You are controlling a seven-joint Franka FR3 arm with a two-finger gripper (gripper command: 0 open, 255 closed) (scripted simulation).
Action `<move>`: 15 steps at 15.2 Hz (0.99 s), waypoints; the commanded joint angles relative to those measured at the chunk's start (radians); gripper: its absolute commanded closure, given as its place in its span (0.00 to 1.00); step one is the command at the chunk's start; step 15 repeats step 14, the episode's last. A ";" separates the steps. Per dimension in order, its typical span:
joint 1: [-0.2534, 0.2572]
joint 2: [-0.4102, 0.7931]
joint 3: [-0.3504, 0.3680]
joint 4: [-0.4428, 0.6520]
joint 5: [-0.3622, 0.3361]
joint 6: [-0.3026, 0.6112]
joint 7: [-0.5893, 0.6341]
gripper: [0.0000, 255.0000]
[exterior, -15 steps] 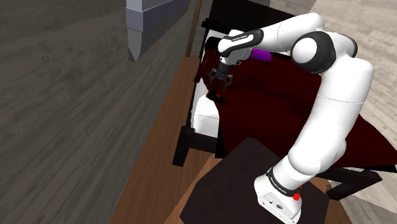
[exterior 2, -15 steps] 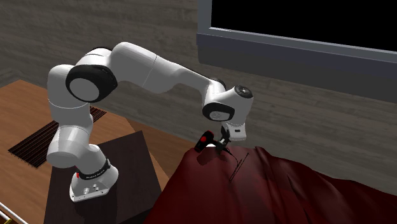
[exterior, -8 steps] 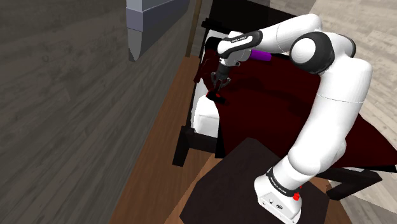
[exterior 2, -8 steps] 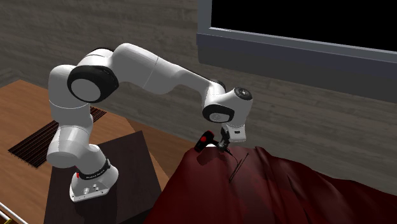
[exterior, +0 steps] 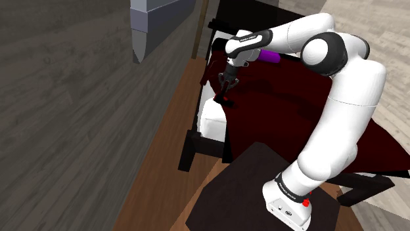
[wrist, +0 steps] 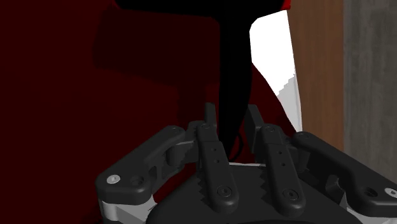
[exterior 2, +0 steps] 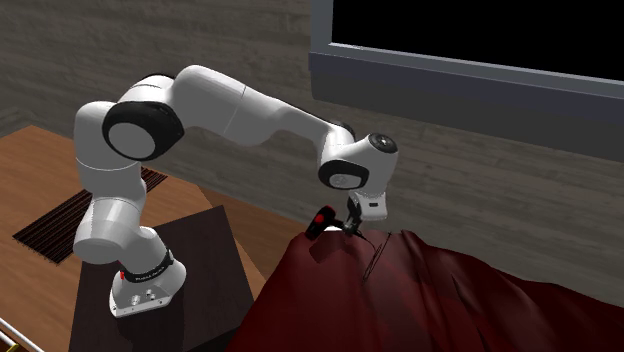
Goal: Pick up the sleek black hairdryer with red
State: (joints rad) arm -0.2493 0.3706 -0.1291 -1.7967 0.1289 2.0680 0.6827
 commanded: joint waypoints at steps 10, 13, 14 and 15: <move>0.002 -0.056 -0.005 0.070 -0.014 -0.125 0.015 1.00; 0.002 -0.065 -0.005 0.087 -0.016 -0.151 0.018 1.00; 0.002 -0.065 -0.005 0.087 -0.016 -0.151 0.018 1.00; 0.002 -0.065 -0.005 0.087 -0.016 -0.151 0.018 1.00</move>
